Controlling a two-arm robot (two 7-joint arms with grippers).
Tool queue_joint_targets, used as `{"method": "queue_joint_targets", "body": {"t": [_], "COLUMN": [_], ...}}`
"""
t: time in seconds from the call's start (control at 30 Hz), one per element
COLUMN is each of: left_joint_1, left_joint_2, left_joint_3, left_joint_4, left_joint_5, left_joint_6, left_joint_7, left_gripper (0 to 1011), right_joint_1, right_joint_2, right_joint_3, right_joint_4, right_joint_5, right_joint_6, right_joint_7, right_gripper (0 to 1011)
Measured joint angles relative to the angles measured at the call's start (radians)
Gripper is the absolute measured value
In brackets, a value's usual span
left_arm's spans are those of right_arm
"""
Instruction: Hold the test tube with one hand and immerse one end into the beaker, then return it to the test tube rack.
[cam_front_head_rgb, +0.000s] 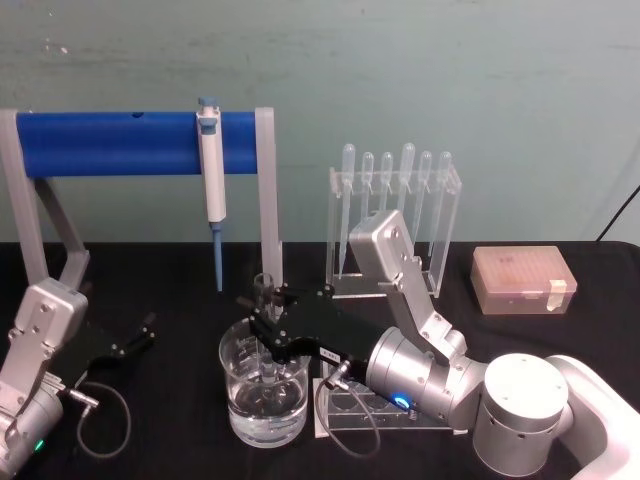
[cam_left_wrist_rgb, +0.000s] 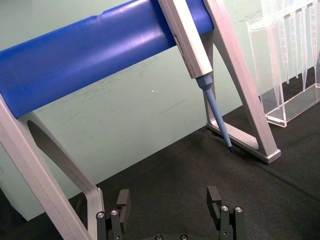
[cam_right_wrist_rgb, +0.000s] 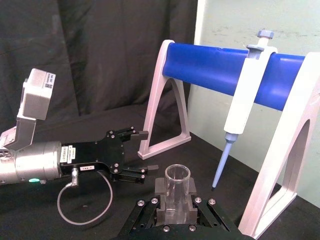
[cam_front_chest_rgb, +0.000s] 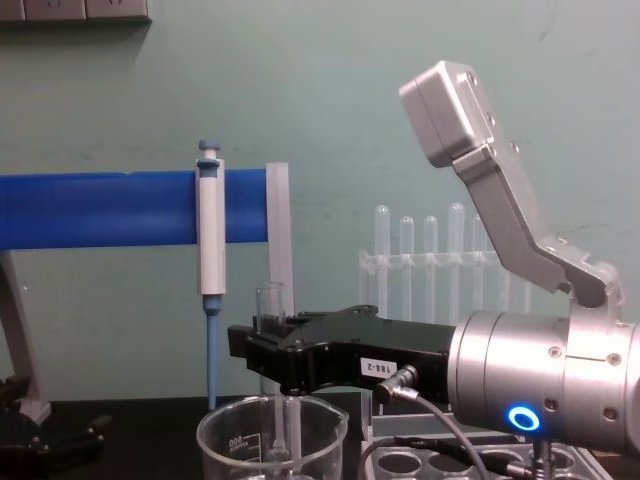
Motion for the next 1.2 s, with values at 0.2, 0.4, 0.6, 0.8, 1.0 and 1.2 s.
{"method": "queue_joint_targets", "body": {"t": [0.2,0.4,0.6,0.8,1.0,1.2], "left_joint_1": [0.0,0.0,0.0,0.0,0.0,0.0], "left_joint_2": [0.0,0.0,0.0,0.0,0.0,0.0], "left_joint_3": [0.0,0.0,0.0,0.0,0.0,0.0], "left_joint_4": [0.0,0.0,0.0,0.0,0.0,0.0], "left_joint_5": [0.0,0.0,0.0,0.0,0.0,0.0], "left_joint_6": [0.0,0.0,0.0,0.0,0.0,0.0], "left_joint_7": [0.0,0.0,0.0,0.0,0.0,0.0], "left_gripper": [1000,1000,1000,1000,1000,1000], "right_joint_1": [0.0,0.0,0.0,0.0,0.0,0.0], "right_joint_2": [0.0,0.0,0.0,0.0,0.0,0.0], "right_joint_3": [0.0,0.0,0.0,0.0,0.0,0.0], "right_joint_4": [0.0,0.0,0.0,0.0,0.0,0.0], "right_joint_5": [0.0,0.0,0.0,0.0,0.0,0.0], "right_joint_6": [0.0,0.0,0.0,0.0,0.0,0.0], "right_joint_7": [0.0,0.0,0.0,0.0,0.0,0.0], "right_gripper": [225,225,225,225,225,225]}}
